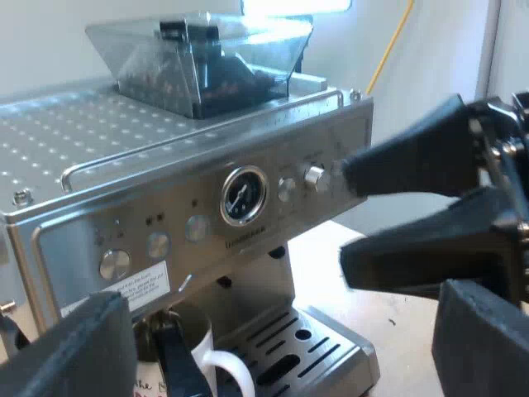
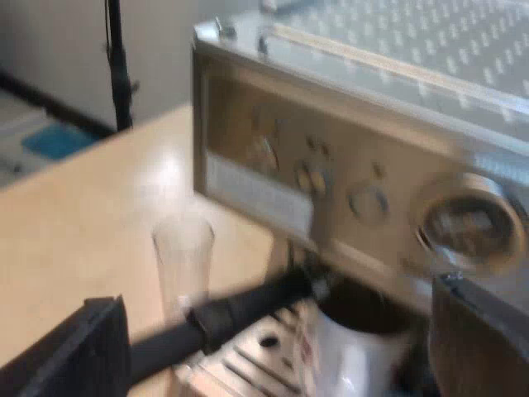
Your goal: Place mug into machine
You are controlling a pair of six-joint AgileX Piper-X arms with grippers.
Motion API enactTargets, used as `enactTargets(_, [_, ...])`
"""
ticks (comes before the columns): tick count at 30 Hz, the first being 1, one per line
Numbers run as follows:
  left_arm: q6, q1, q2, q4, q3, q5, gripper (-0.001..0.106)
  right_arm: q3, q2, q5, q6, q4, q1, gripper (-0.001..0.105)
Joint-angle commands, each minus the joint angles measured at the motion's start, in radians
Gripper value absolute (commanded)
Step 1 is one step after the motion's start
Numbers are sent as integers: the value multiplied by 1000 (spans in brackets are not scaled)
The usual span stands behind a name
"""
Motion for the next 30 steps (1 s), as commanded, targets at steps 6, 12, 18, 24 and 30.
enactTargets(6, [-12, -5, 53, -6, -9, -111, 79, -6, -87, -53, 95, 150, -180, 78])
enactTargets(12, [-19, -5, 103, -6, -9, -177, 79, -6, -146, -141, 119, 212, -350, 78])
enactTargets(18, [-19, 13, 145, -6, -9, -198, 79, 0, -213, -180, 119, 290, -500, 78])
enactTargets(24, [-19, 134, 160, 37, -9, -184, 79, 57, -306, -180, 119, 316, -616, 78])
enactTargets(30, [-7, 323, 160, 115, -9, -6, 79, 154, -443, -207, 119, 319, -696, 78])
